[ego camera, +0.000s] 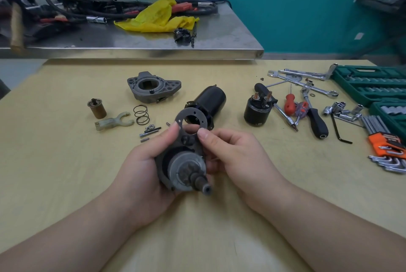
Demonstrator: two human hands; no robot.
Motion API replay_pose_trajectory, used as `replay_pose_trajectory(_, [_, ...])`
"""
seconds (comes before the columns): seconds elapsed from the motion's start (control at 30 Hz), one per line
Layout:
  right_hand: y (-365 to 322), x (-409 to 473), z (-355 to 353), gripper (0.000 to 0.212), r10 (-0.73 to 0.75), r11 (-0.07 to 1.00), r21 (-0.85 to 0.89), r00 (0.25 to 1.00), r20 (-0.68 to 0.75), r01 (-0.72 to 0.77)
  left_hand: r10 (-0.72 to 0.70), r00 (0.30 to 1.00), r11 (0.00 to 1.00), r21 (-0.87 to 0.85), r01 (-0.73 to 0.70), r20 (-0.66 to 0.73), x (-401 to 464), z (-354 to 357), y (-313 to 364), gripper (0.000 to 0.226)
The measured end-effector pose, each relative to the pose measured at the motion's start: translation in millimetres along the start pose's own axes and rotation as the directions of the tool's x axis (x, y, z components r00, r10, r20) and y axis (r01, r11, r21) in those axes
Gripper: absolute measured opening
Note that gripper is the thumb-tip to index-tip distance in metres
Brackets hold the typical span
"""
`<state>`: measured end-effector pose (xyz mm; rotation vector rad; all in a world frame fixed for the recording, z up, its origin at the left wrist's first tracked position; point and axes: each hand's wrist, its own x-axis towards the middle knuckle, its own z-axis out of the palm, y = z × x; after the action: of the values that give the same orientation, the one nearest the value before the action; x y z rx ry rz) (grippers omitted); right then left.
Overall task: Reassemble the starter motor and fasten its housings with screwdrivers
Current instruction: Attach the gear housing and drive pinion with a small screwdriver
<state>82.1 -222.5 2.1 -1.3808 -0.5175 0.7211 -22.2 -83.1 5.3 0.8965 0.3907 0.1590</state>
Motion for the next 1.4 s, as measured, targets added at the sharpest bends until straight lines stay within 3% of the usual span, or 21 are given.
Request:
replay_pose_trajectory(0.17, [-6, -4, 7, 0.033, 0.009, 1.0, 0.025, 0.999, -0.049, -0.008, 0.241, 0.97, 0.96, 0.147, -0.239, 0.001, -3, 2, -3, 0.033])
replay_pose_trajectory(0.27, [-10, -7, 7, 0.048, 0.09, 0.996, 0.007, 0.996, 0.01, -0.09, 0.407, 0.912, 0.848, 0.351, -0.397, 0.048, -9, 13, 2, 0.036])
replay_pose_trajectory(0.33, [-13, -9, 8, 0.055, 0.158, 0.977, 0.127, 0.982, 0.101, -0.171, 0.483, 0.87, 0.754, 0.46, -0.469, 0.096, -11, 22, 4, 0.036])
replay_pose_trajectory(0.47, [-17, -11, 7, 0.069, 0.186, 0.868, 0.42, 0.958, 0.217, -0.263, 0.521, 0.818, 0.556, 0.631, -0.541, 0.243, -14, 39, 18, 0.032])
replay_pose_trajectory(0.57, [-20, -7, 5, 0.079, 0.164, 0.814, 0.521, 0.962, 0.218, -0.257, 0.464, 0.827, 0.463, 0.709, -0.532, 0.317, -4, 54, 40, 0.036])
replay_pose_trajectory(0.67, [-25, -6, 2, 0.08, 0.164, 0.774, 0.568, 0.955, 0.247, -0.28, 0.486, 0.866, 0.598, 0.679, -0.426, 0.115, 28, 67, 68, 0.029])
replay_pose_trajectory(0.8, [-40, -4, -16, 0.074, 0.055, 0.745, 0.625, 0.955, 0.291, -0.233, 0.459, 0.885, 0.624, 0.681, -0.384, 0.079, 70, 78, 79, 0.01])
replay_pose_trajectory(0.87, [-49, 0, -29, 0.073, 0.036, 0.71, 0.673, 0.964, 0.262, -0.209, 0.384, 0.921, 0.638, 0.7, -0.321, 0.072, 90, 87, 70, 0.024])
replay_pose_trajectory(0.9, [-53, 2, -36, 0.072, 0.035, 0.687, 0.702, 0.973, 0.228, -0.189, 0.363, 0.928, 0.598, 0.742, -0.302, 0.085, 99, 93, 63, 0.03])
replay_pose_trajectory(0.93, [-57, 5, -43, 0.072, 0.035, 0.664, 0.729, 0.982, 0.188, -0.163, 0.362, 0.923, 0.486, 0.819, -0.305, 0.129, 108, 98, 57, 0.027])
replay_pose_trajectory(1.0, [-62, 10, -57, 0.072, 0.04, 0.62, 0.777, 0.993, 0.107, -0.109, 0.345, 0.911, 0.093, 0.957, -0.274, 0.228, 124, 106, 46, 0.022])
replay_pose_trajectory(1.03, [-64, 13, -64, 0.074, 0.046, 0.601, 0.795, 0.997, 0.064, -0.079, 0.313, 0.911, -0.054, 0.963, -0.264, 0.267, 128, 111, 39, 0.03])
replay_pose_trajectory(1.07, [-65, 16, -71, 0.077, 0.054, 0.584, 0.81, 0.998, 0.018, -0.046, 0.25, 0.92, -0.116, 0.953, -0.28, 0.301, 130, 113, 33, 0.032])
replay_pose_trajectory(1.13, [-65, 22, -84, 0.083, 0.065, 0.555, 0.832, 0.996, -0.064, 0.018, 0.121, 0.937, -0.098, 0.943, -0.318, 0.329, 133, 114, 22, 0.022])
replay_pose_trajectory(1.2, [-64, 26, -93, 0.087, 0.064, 0.533, 0.844, 0.991, -0.116, 0.065, 0.075, 0.919, -0.057, 0.922, -0.383, 0.387, 137, 115, 10, 0.044])
replay_pose_trajectory(1.3, [-61, 30, -101, 0.093, 0.072, 0.494, 0.865, 0.987, -0.144, 0.09, 0.126, 0.891, -0.134, 0.897, -0.421, 0.437, 148, 117, -8, 0.052])
replay_pose_trajectory(1.4, [-58, 32, -102, 0.094, 0.07, 0.481, 0.873, 0.988, -0.135, 0.085, 0.224, 0.892, -0.162, 0.918, -0.363, 0.392, 155, 116, -24, 0.034])
